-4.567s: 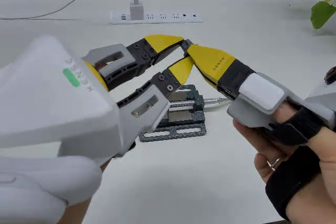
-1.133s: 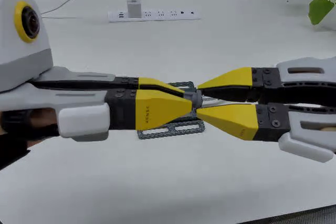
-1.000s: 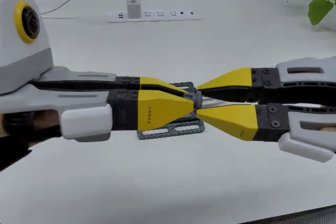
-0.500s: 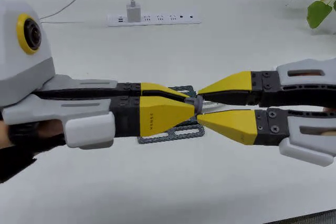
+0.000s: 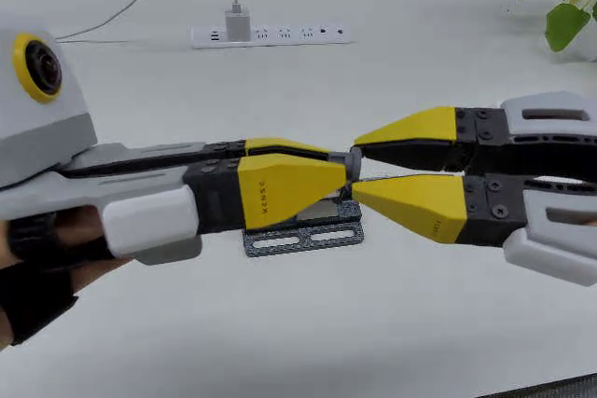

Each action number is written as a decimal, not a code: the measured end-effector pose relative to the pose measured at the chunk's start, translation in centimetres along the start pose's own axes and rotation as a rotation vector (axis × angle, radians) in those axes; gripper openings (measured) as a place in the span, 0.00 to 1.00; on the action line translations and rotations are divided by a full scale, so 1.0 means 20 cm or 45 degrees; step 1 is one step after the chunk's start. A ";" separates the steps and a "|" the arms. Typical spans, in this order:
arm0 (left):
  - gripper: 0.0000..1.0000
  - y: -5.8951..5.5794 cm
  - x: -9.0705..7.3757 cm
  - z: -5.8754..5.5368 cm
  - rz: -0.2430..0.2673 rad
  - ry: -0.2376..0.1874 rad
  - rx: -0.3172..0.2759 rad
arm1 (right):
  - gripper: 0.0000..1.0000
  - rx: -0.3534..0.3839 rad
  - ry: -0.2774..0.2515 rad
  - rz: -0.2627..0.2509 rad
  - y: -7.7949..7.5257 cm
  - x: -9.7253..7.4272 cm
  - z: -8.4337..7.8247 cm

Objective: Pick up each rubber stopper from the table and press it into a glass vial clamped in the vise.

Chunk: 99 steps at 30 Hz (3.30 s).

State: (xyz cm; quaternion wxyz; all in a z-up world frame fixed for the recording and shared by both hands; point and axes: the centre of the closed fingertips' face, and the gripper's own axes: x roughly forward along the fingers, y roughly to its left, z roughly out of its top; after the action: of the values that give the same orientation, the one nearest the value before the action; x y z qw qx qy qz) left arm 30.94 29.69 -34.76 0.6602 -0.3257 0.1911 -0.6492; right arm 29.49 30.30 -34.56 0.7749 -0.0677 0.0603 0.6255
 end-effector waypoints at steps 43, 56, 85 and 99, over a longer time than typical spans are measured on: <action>0.22 0.05 -0.16 -0.06 0.138 0.033 0.279 | 0.05 0.073 0.044 0.041 -0.05 0.04 0.00; 0.46 0.25 -0.30 -0.23 0.414 0.228 0.540 | 0.05 0.100 0.281 0.041 -0.20 0.18 -0.18; 0.89 0.61 -0.50 -0.55 0.682 0.476 0.767 | 0.05 0.030 0.959 0.161 -0.46 0.43 -0.74; 0.96 0.66 -0.56 -0.61 0.713 0.492 0.764 | 0.05 -0.090 1.257 0.236 -0.49 0.47 -1.06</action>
State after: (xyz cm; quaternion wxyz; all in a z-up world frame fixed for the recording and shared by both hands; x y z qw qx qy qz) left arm 31.44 37.71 -54.24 0.8278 0.0715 0.1949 -0.5212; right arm 40.77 33.45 -56.80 0.5925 -0.3760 0.4043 0.5866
